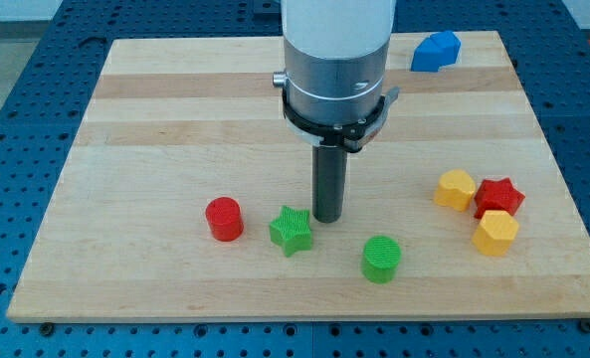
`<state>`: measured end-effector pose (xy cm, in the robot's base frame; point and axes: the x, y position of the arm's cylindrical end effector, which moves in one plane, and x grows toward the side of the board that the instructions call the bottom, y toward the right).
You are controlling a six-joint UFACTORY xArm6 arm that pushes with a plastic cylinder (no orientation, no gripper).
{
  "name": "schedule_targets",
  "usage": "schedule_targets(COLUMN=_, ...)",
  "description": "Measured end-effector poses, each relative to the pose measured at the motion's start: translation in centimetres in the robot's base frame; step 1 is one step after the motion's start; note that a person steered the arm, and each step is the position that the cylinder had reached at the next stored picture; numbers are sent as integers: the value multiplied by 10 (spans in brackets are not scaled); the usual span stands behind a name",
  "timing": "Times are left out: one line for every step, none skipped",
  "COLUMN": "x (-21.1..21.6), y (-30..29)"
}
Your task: Push green star towards the bottom center
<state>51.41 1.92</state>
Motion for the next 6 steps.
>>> schedule_targets(x=20, y=-4)
schedule_targets(x=31, y=-5)
schedule_targets(x=11, y=-5)
schedule_targets(x=-26, y=-16)
schedule_targets(x=-19, y=-44)
schedule_targets(x=-3, y=-47)
